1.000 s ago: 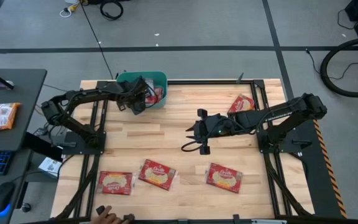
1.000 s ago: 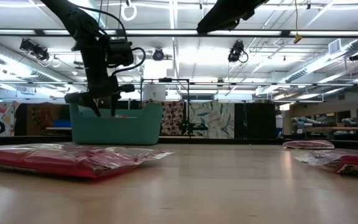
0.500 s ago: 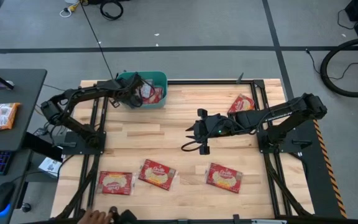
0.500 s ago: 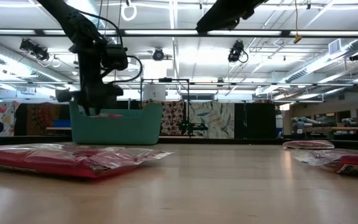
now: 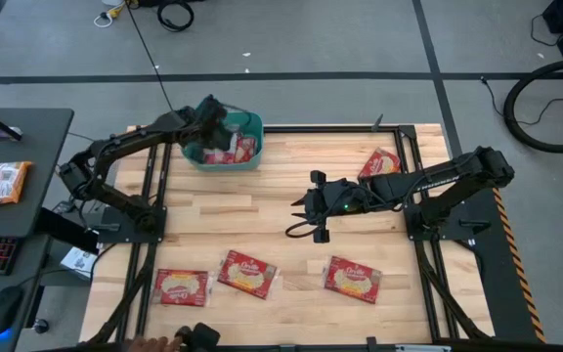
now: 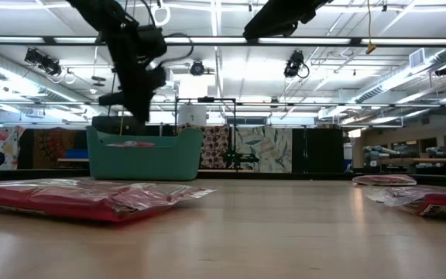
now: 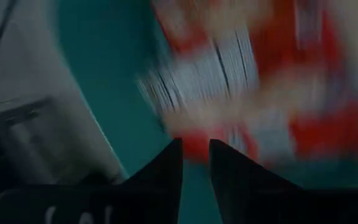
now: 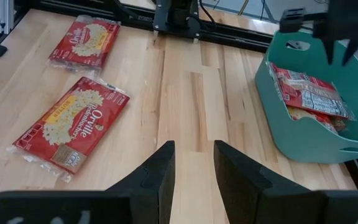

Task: Sort popcorn bags into baskets
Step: Put the popcorn bag into the bin

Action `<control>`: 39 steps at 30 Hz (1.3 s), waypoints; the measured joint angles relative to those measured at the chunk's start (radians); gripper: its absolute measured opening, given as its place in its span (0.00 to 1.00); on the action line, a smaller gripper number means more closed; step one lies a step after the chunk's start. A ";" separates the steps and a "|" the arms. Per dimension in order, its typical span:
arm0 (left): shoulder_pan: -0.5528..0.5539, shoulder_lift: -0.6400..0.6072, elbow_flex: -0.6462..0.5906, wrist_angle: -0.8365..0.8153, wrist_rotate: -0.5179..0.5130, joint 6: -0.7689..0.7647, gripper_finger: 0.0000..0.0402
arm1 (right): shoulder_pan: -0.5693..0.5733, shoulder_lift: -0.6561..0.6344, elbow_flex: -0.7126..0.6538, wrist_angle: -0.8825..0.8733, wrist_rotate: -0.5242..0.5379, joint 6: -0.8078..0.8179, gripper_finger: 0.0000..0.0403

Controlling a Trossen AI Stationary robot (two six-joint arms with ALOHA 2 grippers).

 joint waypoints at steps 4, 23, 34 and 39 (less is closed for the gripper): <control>-0.004 0.021 0.019 -0.002 0.207 -0.197 0.20 | 0.000 0.000 0.000 0.000 0.000 0.000 0.29; 0.033 0.227 0.010 -0.183 -0.344 -0.370 0.20 | 0.000 0.000 0.000 0.008 0.000 -0.008 0.29; 0.063 0.205 0.033 -0.134 -0.439 -0.303 0.20 | 0.000 0.000 0.000 0.009 -0.006 -0.008 0.29; 0.086 0.214 0.033 -0.181 -0.321 -0.347 0.20 | 0.000 0.000 0.000 0.009 -0.008 -0.008 0.29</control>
